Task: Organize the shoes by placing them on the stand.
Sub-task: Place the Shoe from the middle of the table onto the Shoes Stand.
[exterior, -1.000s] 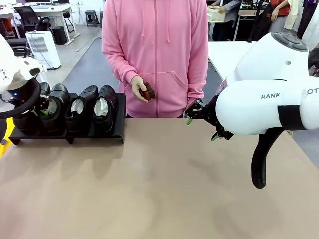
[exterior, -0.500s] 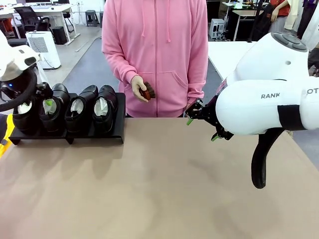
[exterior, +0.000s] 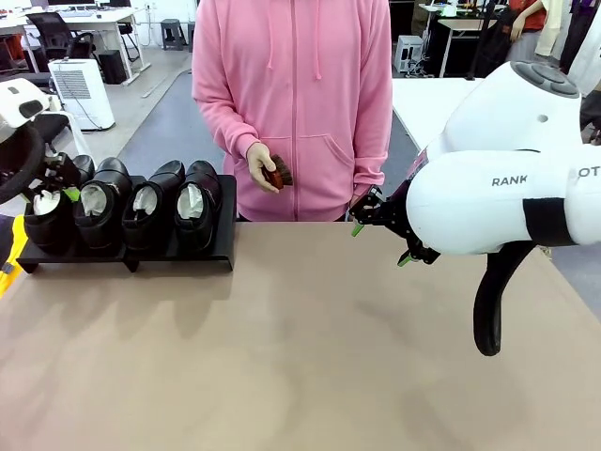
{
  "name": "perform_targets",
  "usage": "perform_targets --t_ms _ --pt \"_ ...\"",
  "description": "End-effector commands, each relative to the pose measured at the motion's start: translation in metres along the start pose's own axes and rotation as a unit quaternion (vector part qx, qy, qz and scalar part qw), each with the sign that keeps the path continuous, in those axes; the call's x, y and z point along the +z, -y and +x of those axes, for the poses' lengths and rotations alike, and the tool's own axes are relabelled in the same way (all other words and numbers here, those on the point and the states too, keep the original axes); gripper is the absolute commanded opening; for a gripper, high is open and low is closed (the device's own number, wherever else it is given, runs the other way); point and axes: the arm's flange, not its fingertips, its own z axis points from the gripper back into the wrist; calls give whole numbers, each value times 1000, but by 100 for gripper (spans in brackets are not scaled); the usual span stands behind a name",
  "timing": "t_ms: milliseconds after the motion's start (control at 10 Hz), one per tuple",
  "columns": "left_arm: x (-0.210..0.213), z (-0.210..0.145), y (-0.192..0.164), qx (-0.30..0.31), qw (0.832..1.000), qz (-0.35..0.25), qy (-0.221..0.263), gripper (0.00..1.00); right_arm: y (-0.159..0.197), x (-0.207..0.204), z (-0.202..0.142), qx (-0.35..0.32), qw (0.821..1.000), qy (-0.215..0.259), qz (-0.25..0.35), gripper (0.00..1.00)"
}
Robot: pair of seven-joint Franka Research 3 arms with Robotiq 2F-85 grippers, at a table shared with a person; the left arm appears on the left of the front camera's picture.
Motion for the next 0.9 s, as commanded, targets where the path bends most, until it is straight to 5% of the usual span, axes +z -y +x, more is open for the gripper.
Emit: perform_targets --t_ms 0,800 --pt "-4 7 6 -6 1000 -1 4 83 -3 1 3 9 1000 -1 4 100" --pt "-4 7 6 -6 1000 -1 4 83 -3 1 3 9 1000 -1 4 100"
